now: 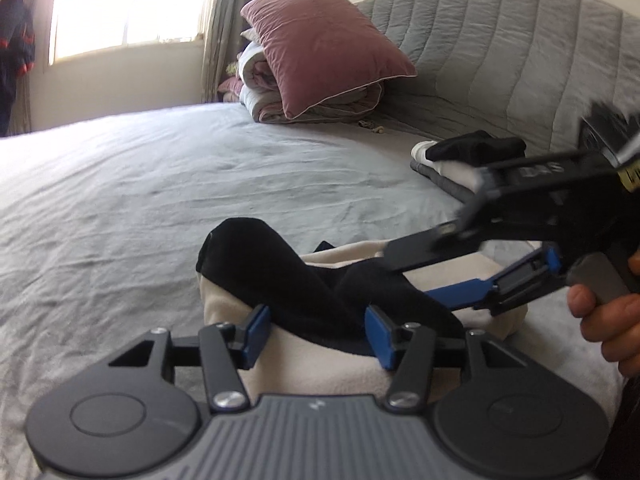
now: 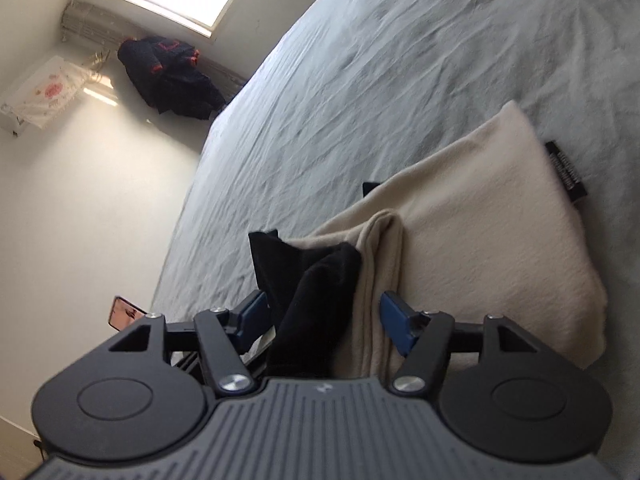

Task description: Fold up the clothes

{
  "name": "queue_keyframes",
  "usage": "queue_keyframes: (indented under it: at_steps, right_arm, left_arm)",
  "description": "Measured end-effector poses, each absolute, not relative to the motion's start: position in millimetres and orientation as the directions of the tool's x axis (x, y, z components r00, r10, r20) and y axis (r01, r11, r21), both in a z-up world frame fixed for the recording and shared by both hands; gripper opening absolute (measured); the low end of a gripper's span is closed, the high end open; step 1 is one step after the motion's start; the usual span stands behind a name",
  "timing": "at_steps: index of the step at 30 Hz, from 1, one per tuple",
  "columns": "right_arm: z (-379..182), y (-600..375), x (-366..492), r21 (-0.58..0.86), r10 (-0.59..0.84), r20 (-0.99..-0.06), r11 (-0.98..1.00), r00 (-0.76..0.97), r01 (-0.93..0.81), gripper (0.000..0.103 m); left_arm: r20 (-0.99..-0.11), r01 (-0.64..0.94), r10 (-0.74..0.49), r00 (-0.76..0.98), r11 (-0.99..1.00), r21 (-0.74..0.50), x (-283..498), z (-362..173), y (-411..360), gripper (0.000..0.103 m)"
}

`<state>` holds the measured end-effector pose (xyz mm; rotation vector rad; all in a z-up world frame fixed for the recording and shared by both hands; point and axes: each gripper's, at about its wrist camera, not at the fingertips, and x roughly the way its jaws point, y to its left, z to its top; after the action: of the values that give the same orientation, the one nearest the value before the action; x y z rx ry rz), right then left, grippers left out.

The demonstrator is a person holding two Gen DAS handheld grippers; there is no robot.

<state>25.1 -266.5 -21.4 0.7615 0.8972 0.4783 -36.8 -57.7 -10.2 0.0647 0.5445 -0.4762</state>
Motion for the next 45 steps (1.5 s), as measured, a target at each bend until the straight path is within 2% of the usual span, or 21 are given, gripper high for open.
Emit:
queue_keyframes:
  at_steps: [1,2,3,4,5,7,9,11,14,16,20,31,41,42,45]
  right_arm:
    - [-21.7,-260.9,25.3,0.742,0.646,-0.529,0.666,0.55,-0.07,0.067]
    - [-21.2,-256.1,25.0,0.717,0.626,-0.545,0.693,0.558,-0.077,0.06]
    - [-20.2,-251.7,24.3,0.686,0.599,-0.563,0.723,0.569,-0.082,0.048]
    - [-19.2,-247.2,23.7,0.654,0.573,-0.58,0.751,0.58,-0.088,0.031]
    - [-17.5,-245.8,22.5,0.645,0.565,-0.578,0.758,0.589,-0.095,0.027]
    - [-8.9,-247.9,19.0,0.647,0.567,-0.551,0.753,0.612,-0.115,0.025]
    - [1.5,-252.2,15.2,0.642,0.574,-0.508,0.749,0.642,-0.162,0.024]
    - [9.7,-259.1,12.3,0.632,0.577,-0.468,0.748,0.67,-0.203,0.024]
    - [14.7,-271.5,17.7,0.65,0.59,-0.429,0.727,0.684,-0.219,0.024]
    - [15.9,-278.3,23.1,0.66,0.592,-0.417,0.719,0.69,-0.217,0.024]
    - [12.8,-293.1,31.9,0.694,0.604,-0.401,0.691,0.688,-0.202,0.024]
    - [-10.0,-353.3,34.7,0.79,0.615,-0.365,0.601,0.699,-0.117,0.024]
    - [-30.2,-366.3,31.9,0.756,0.589,-0.436,0.649,0.68,-0.078,0.024]
    - [-31.4,-368.3,31.6,0.757,0.589,-0.437,0.649,0.679,-0.076,0.024]
    - [-28.6,-377.9,26.7,0.757,0.575,-0.423,0.649,0.7,-0.075,0.036]
  left_arm:
    - [-0.507,0.458,-0.409,0.758,0.888,-0.031,-40.4,-10.9,-61.3,0.054]
    - [-0.502,0.463,-0.4,0.767,0.886,0.003,-44.1,-11.6,-65.0,0.054]
    - [-0.496,0.468,-0.39,0.776,0.883,0.037,-47.8,-12.3,-68.7,0.054]
    - [-0.489,0.472,-0.381,0.785,0.879,0.071,-51.5,-12.9,-72.3,0.054]
    - [-0.485,0.478,-0.38,0.788,0.873,0.093,-53.0,-11.5,-72.5,0.054]
    - [-0.468,0.488,-0.394,0.791,0.868,0.093,-53.2,-5.0,-66.1,0.055]
    - [-0.433,0.486,-0.421,0.797,0.873,0.046,-53.0,3.5,-54.1,0.06]
    - [-0.392,0.484,-0.449,0.803,0.875,-0.012,-51.9,11.5,-43.0,0.06]
    - [-0.325,0.487,-0.487,0.81,0.869,-0.088,-48.8,18.2,-33.1,0.055]
    - [-0.313,0.497,-0.507,0.803,0.86,-0.117,-42.9,19.4,-33.6,0.053]
    - [-0.315,0.527,-0.548,0.775,0.835,-0.155,-29.7,15.4,-42.2,0.048]
    - [-0.344,0.613,-0.633,0.693,0.769,-0.182,-21.1,-0.6,-64.1,0.047]
    - [-0.402,0.646,-0.636,0.659,0.752,-0.131,-25.5,-23.1,-88.1,0.047]
    - [-0.402,0.648,-0.633,0.661,0.752,-0.12,-26.6,-24.4,-90.0,0.047]
    - [-0.401,0.644,-0.628,0.667,0.756,-0.115,-26.8,-23.9,-90.2,0.047]
